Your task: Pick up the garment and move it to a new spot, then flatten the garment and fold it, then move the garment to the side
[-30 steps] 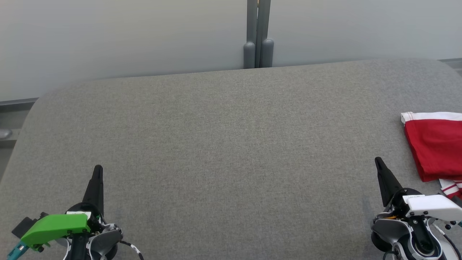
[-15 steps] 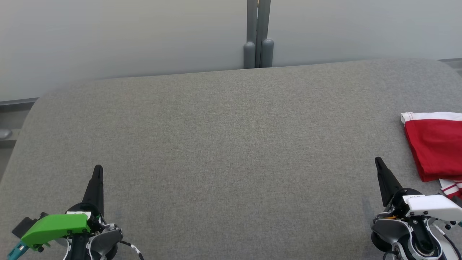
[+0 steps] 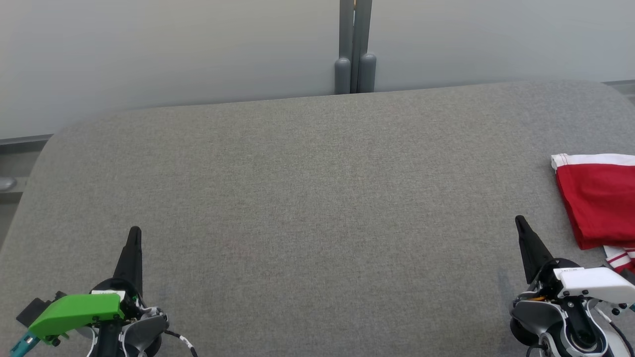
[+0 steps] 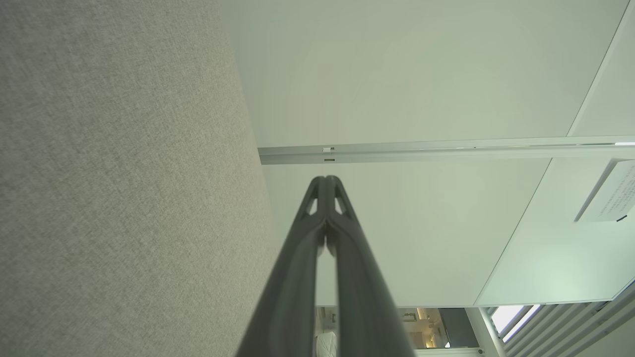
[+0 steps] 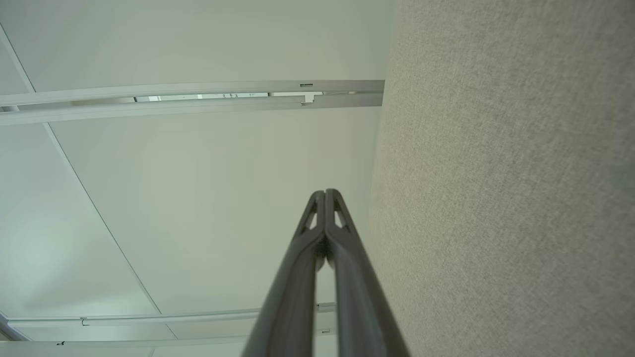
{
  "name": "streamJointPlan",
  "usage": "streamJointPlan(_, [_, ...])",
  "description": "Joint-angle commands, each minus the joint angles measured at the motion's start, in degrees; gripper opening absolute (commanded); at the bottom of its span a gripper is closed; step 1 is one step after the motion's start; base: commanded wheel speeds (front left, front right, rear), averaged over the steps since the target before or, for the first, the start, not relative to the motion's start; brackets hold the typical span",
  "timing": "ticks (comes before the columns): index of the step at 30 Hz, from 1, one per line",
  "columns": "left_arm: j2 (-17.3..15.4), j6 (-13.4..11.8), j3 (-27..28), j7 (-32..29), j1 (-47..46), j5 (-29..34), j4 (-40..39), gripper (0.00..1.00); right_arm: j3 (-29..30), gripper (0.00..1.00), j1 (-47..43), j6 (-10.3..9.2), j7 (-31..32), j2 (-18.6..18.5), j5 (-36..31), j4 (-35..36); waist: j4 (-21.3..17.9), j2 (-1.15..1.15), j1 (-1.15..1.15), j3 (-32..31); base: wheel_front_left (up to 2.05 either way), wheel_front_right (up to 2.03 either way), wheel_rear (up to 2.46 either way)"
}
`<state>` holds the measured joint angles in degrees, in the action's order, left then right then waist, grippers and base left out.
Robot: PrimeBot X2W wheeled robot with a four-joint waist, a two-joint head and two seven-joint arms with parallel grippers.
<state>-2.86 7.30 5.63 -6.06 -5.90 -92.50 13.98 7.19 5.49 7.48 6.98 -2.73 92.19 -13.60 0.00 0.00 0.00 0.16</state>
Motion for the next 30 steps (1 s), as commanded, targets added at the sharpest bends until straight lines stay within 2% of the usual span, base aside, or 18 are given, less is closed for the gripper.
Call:
streamJointPlan(1, [-0.02, 0.36, 0.22, -0.24, -0.65, -0.02, -0.05, 0.0, 0.16, 0.0, 0.48, 0.02, 0.2, -0.29, 0.38, 0.17, 0.0, 0.0, 0.0, 0.0, 0.0, 0.0, 0.0])
streamJointPlan(30, [-0.02, 0.36, 0.22, -0.24, -0.65, -0.02, -0.06, 0.0, 0.16, 0.0, 0.49, 0.02, 0.2, -0.29, 0.39, 0.17, 0.0, 0.0, 0.0, 0.0, 0.0, 0.0, 0.0])
